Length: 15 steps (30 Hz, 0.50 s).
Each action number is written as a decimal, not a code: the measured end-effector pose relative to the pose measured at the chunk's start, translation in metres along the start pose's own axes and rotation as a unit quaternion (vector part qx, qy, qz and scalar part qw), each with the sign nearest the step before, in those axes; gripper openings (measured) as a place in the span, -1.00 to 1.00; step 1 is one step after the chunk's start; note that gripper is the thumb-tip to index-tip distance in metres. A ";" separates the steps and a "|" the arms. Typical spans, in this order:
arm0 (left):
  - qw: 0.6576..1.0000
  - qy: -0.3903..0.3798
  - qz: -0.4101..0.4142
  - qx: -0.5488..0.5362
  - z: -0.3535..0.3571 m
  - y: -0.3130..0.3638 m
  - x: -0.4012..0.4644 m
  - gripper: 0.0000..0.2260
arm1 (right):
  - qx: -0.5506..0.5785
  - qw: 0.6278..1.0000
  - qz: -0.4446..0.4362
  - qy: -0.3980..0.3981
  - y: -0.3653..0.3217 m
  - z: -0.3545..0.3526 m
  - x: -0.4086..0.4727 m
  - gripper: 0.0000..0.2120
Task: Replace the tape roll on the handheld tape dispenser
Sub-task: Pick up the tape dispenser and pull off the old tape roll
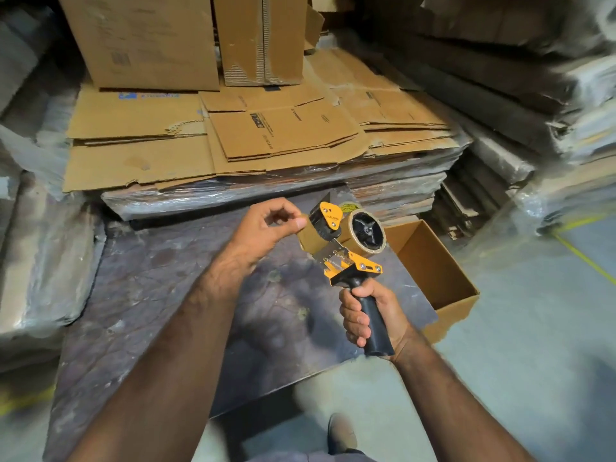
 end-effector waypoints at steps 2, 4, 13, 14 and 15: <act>0.998 0.040 -0.034 -0.036 -0.008 -0.010 -0.003 -0.83 | -0.068 0.995 -0.007 0.066 -0.001 -0.003 0.000 -0.80; 0.990 0.089 -0.084 -0.072 -0.015 -0.025 -0.007 -0.78 | -0.145 0.980 -0.025 0.132 -0.006 -0.009 0.000 -0.78; 0.957 0.242 -0.147 -0.066 -0.039 -0.051 -0.023 -0.81 | -0.343 0.907 -0.029 0.244 -0.017 -0.031 0.003 -0.75; 0.960 0.243 -0.131 -0.056 -0.035 -0.049 -0.024 -0.82 | -0.352 0.901 -0.033 0.250 -0.020 -0.033 0.005 -0.77; 0.964 0.239 -0.111 -0.043 -0.029 -0.046 -0.025 -0.85 | -0.358 0.897 -0.038 0.258 -0.025 -0.035 0.006 -0.79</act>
Point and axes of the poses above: each hand's wrist, its own x-axis towards the middle knuckle, its own z-axis out of the palm, y = z × x, the point moved 9 cm from there along x, towards the middle knuckle, and after that the axes turned 5 degrees about y, right-handed, at the moved point
